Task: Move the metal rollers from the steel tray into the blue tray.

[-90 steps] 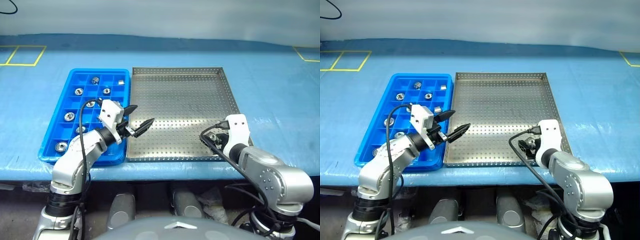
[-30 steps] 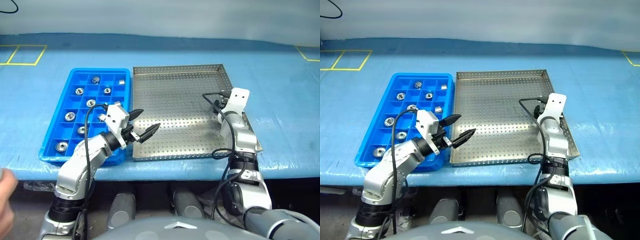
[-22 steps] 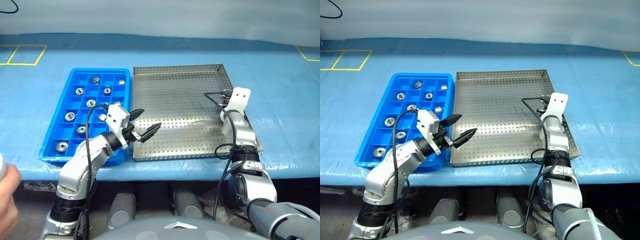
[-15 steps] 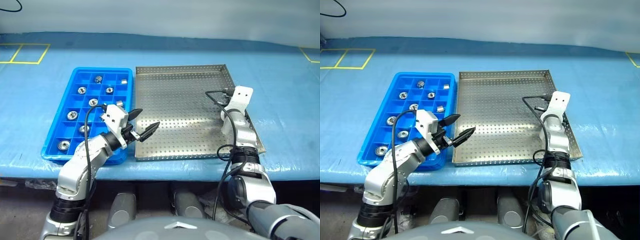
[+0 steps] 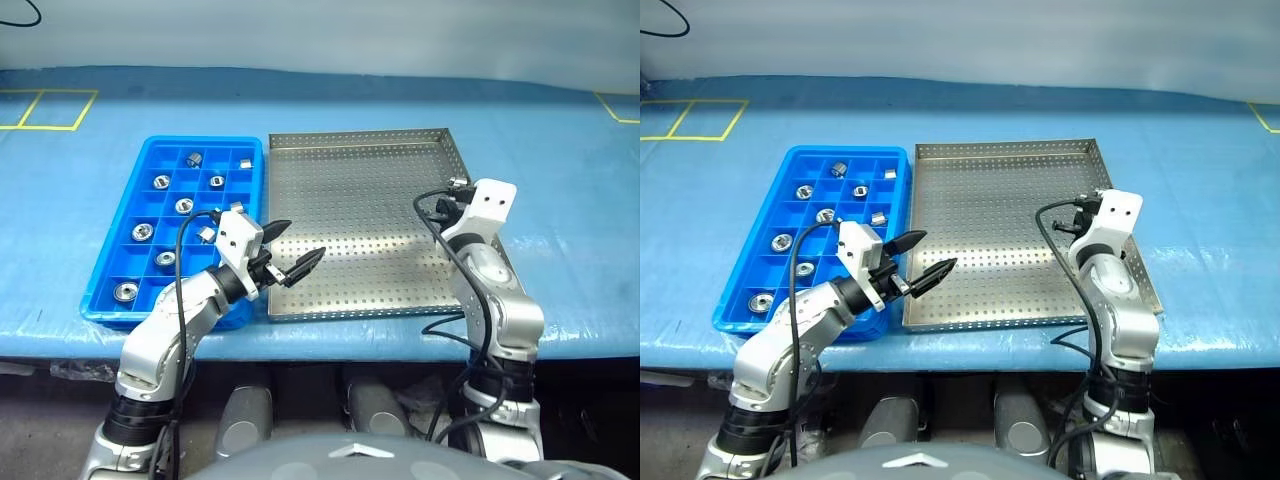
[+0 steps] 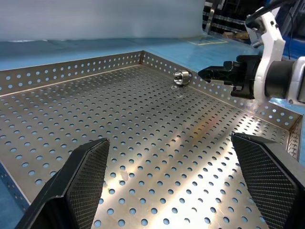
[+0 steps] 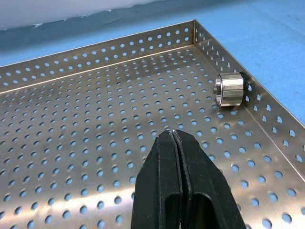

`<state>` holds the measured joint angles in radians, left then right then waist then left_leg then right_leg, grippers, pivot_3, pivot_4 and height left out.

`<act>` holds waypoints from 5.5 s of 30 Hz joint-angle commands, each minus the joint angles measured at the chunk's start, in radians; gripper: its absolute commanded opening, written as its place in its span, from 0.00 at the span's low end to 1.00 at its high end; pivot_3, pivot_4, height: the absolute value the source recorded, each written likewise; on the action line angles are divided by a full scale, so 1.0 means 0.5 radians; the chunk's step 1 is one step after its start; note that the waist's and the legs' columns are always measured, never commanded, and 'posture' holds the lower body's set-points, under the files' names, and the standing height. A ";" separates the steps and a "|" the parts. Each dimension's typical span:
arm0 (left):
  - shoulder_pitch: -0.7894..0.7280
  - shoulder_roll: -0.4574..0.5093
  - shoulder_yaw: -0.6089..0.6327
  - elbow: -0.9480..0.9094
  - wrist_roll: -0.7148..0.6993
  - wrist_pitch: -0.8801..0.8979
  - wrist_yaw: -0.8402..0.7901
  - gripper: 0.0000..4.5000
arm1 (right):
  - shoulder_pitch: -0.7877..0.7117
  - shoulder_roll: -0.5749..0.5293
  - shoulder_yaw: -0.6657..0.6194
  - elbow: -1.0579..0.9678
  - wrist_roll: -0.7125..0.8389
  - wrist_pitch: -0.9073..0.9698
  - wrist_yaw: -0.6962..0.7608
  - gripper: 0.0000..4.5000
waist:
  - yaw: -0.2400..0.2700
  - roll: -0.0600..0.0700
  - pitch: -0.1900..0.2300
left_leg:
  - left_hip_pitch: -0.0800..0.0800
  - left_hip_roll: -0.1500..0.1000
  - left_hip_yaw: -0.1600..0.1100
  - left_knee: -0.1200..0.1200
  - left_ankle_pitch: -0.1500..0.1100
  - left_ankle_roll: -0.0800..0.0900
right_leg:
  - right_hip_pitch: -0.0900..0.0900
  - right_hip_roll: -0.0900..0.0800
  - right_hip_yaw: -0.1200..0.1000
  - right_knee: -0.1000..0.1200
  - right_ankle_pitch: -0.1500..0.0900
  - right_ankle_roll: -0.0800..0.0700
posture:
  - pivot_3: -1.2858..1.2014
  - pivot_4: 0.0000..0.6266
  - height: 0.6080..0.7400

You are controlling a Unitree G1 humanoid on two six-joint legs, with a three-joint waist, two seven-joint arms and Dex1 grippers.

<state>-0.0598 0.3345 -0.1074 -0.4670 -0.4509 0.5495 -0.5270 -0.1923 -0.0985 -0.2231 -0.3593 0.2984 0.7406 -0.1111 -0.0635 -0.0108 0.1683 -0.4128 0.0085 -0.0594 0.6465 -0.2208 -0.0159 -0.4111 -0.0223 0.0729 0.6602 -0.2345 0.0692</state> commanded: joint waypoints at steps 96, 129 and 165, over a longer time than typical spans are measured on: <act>-0.062 -0.041 -0.022 -0.001 0.022 -0.095 0.002 1.00 | -0.418 0.037 0.281 0.756 -0.410 -0.371 0.041 0.89 | 0.003 0.000 0.000 | -0.001 -0.001 0.001 -0.001 0.000 0.000 | -0.001 -0.001 -0.001 -0.001 0.003 0.006 | 0.52 0.24 1.00; -0.008 -0.056 0.012 -0.011 0.039 -0.145 0.061 1.00 | -0.258 0.195 0.425 0.235 -0.368 -0.245 0.122 0.38 | 0.005 0.000 0.000 | 0.000 0.000 0.000 -0.002 0.000 0.000 | -0.002 -0.001 -0.002 0.000 0.003 0.006 | 0.52 0.24 1.00; 1.464 0.126 0.806 -0.462 0.044 -0.952 -0.182 1.00 | -0.513 0.550 1.750 0.818 -0.295 -0.178 1.057 0.38 | 0.243 -0.017 -0.005 | 0.006 0.003 -0.006 -0.033 0.000 -0.004 | -0.007 -0.006 -0.017 -0.005 -0.019 -0.028 | 0.65 0.24 1.00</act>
<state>0.6626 0.3984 0.3146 -0.6646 -0.4212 0.0925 -0.6009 -0.4738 0.1547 0.6412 0.0609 0.1579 0.6534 0.4166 0.0581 -0.0191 0.1661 -0.4096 0.0101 -0.0621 0.6301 -0.2206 -0.0179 -0.4148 -0.0255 0.0642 0.6577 -0.2442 0.0554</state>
